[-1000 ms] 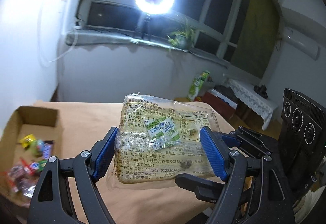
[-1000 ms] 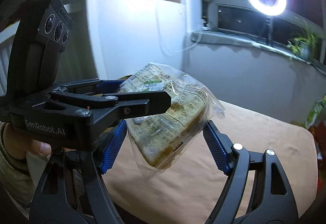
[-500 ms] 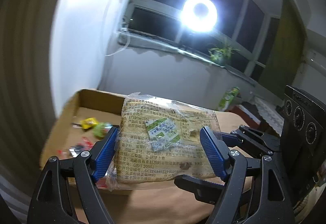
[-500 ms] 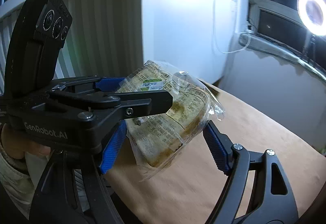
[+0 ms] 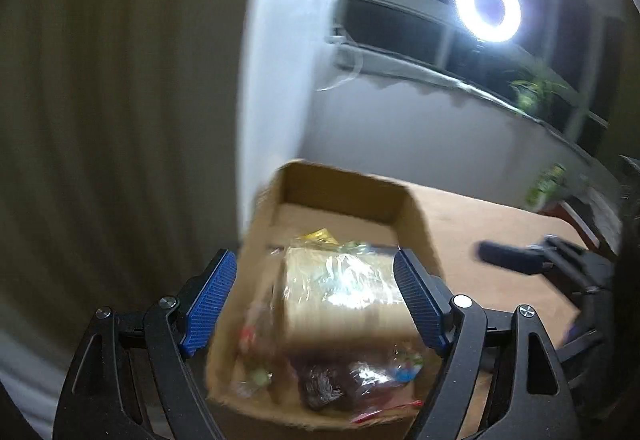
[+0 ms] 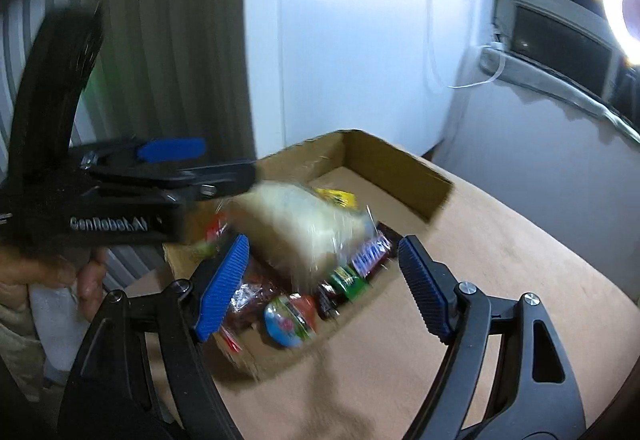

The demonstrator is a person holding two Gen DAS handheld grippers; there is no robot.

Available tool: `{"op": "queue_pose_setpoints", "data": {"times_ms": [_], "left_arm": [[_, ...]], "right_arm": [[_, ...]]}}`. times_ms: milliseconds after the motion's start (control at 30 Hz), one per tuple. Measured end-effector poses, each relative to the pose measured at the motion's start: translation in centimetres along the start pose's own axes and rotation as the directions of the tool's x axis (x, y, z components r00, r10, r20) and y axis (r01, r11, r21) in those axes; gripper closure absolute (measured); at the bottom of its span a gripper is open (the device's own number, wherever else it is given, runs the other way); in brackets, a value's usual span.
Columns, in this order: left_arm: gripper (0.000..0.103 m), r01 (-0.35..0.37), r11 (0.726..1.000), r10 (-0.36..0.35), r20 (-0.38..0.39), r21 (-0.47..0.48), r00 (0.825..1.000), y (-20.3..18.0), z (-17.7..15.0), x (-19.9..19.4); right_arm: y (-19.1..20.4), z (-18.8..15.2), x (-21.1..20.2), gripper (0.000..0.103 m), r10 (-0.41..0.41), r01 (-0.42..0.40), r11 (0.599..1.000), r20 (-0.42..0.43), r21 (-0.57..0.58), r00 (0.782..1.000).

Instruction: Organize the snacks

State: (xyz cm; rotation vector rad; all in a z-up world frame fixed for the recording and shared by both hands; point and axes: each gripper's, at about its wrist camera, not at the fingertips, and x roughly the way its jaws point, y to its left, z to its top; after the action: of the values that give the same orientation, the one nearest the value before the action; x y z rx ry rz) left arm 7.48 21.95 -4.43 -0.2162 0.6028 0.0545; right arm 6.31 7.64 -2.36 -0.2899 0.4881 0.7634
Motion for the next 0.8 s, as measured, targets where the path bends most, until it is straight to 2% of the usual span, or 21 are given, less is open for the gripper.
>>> {"op": "queue_pose_setpoints", "data": {"times_ms": [33, 167, 300, 433, 800], "left_arm": [[0.022, -0.006, 1.000, 0.006, 0.006, -0.019, 1.000, 0.1, -0.5, -0.5], [0.021, -0.068, 0.998, 0.068, 0.036, -0.008, 0.997, -0.7, -1.4, -2.7], [0.010, -0.130, 0.991, 0.128, 0.089, 0.026, 0.988, -2.0, -1.0, -4.8], [0.004, -0.148, 0.988, 0.141, 0.117, 0.047, 0.983, -3.0, -0.9, -6.3], [0.000, -0.165, 0.984, 0.153, 0.158, 0.069, 0.976, -6.1, -0.2, -8.9]], "right_arm": [[-0.1, -0.5, -0.9, 0.016, -0.027, 0.027, 1.000, 0.017, -0.004, 0.999], [-0.8, -1.8, -3.0, 0.010, -0.094, 0.094, 0.996, 0.049, -0.007, 0.994], [-1.8, -2.7, -5.0, 0.000, -0.136, 0.134, 0.990, 0.061, 0.036, 0.989], [-3.2, -2.9, -6.4, 0.000, -0.152, 0.149, 0.988, 0.053, 0.050, 0.987], [-4.5, -4.1, -11.0, 0.000, -0.190, 0.183, 0.979, 0.080, 0.090, 0.978]]}}
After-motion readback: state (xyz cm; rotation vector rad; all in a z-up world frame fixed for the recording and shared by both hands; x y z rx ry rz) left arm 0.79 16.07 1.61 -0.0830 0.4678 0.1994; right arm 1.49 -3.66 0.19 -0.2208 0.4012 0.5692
